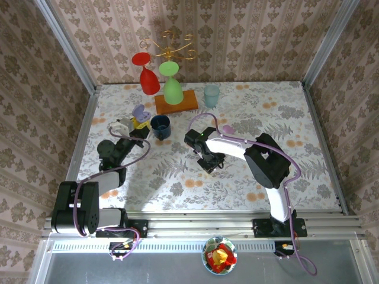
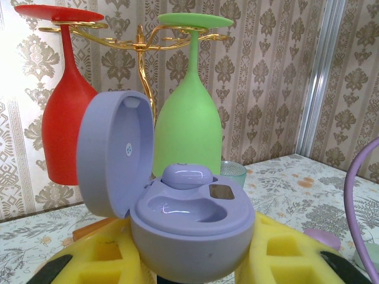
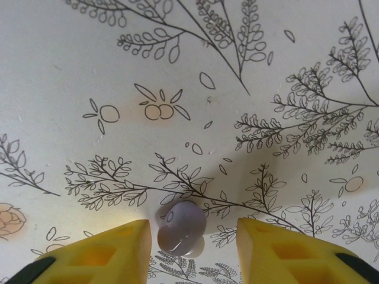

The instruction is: Insert the wireless bluetooth earbuds into the charging case

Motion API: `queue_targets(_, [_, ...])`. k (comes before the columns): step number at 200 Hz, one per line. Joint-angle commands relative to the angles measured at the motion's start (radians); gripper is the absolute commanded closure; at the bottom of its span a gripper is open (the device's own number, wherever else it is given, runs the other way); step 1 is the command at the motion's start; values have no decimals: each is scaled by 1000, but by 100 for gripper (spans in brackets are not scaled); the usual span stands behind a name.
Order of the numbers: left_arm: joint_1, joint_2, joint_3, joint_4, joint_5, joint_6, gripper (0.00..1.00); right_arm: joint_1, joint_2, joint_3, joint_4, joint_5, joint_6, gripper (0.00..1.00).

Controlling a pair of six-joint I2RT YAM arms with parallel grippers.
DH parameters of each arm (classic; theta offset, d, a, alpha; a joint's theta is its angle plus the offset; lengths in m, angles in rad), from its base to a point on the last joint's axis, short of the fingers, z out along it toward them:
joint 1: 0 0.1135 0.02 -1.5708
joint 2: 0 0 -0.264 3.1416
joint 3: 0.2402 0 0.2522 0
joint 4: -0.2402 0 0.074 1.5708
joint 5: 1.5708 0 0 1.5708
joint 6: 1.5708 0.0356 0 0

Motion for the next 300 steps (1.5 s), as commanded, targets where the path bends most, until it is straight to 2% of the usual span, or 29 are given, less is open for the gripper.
queue_targets(1, [-7,-16,-2,29,14,4,74,4,-62,-8,-8,-13,48,51])
queue_targets(37, [-6,-17,-3,29,7,8,74,17,-110,-17,6,30,174,44])
queue_targets(74, [-7,-18,-3,28,4,14,74,61,-79,25,-51,174,326,44])
queue_targets(106, [-2,-13,-11,29,-7,39,74,129,-22,70,-107,344,418,49])
queue_targets(175, [1,-15,-14,28,-6,39,74,184,89,142,-182,481,496,64])
queue_targets(300, [1,-17,-15,29,-1,40,74,198,209,181,-206,433,486,71])
